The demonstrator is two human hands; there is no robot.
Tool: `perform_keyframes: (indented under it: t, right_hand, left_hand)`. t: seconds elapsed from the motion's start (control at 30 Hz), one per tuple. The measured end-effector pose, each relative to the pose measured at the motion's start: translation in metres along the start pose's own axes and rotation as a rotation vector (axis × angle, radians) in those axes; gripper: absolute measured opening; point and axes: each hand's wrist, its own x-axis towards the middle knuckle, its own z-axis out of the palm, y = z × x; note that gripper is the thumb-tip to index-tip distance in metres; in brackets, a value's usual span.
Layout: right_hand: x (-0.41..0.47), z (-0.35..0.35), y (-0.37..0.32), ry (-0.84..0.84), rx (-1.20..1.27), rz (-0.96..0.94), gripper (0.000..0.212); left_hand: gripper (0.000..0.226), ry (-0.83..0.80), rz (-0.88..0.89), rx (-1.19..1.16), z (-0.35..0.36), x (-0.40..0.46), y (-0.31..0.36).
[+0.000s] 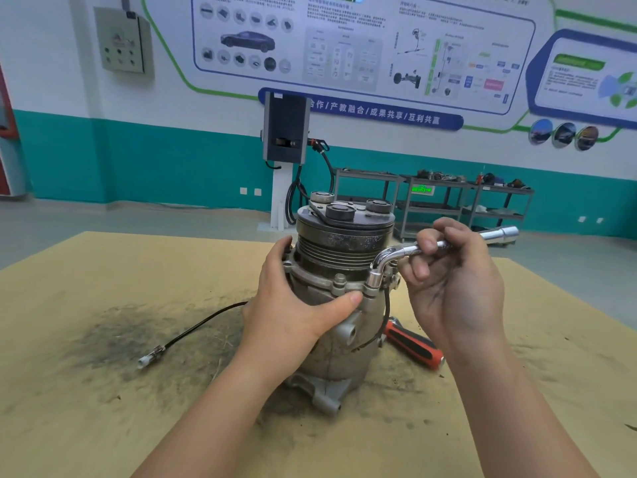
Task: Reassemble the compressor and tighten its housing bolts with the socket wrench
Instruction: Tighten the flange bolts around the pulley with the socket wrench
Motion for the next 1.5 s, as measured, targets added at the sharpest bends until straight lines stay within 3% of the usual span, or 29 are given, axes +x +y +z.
perform_keyframes:
  t: [0.1, 0.17, 0.23, 0.3, 0.47, 0.57, 0.77, 1.0, 1.2, 1.33, 1.5]
  right_hand:
    - [-0.009, 0.006, 0.006, 0.017, -0.089, -0.223, 0.021]
    - [-0.019, 0.010, 0.011, 0.006, -0.212, -0.469, 0.018]
    - [-0.032, 0.016, 0.022, -0.045, -0.405, -0.722, 0.018]
    - [-0.045, 0.022, 0.037, -0.142, -0.565, -0.831, 0.017]
    - [-0.048, 0.025, 0.034, -0.263, -0.788, -0.790, 0.027]
    - [-0.038, 0.024, 0.011, -0.182, -0.628, -0.786, 0.019]
    - [-0.019, 0.010, -0.004, 0.030, -0.196, -0.330, 0.023]
    - [-0.007, 0.002, -0.001, -0.026, -0.026, -0.078, 0.027]
    - [0.003, -0.003, -0.010, -0.068, 0.078, 0.185, 0.012]
    - [0.004, -0.003, -0.006, -0.076, 0.066, 0.183, 0.007]
    - [-0.003, 0.000, 0.003, -0.072, -0.037, -0.109, 0.032]
  left_hand:
    - [0.115, -0.062, -0.017, -0.022, -0.003, 0.003, 0.001]
    - [0.115, -0.065, -0.018, -0.017, -0.003, 0.004, 0.002]
    - [0.112, -0.051, -0.015, -0.013, -0.002, 0.005, 0.002]
    - [0.112, -0.031, -0.013, -0.027, -0.001, 0.005, 0.001]
    - [0.108, 0.004, -0.021, -0.038, 0.002, 0.004, -0.002]
    - [0.104, -0.014, -0.015, -0.033, 0.000, 0.004, -0.002]
    - [0.110, -0.049, -0.018, -0.051, -0.002, 0.003, -0.002]
    - [0.113, -0.088, -0.031, -0.069, -0.005, 0.002, -0.005]
    - [0.111, -0.076, -0.016, -0.045, -0.005, 0.002, -0.004]
    - [0.112, -0.071, -0.005, -0.040, -0.004, 0.002, -0.004]
    - [0.110, -0.060, 0.009, -0.032, -0.004, 0.002, -0.004]
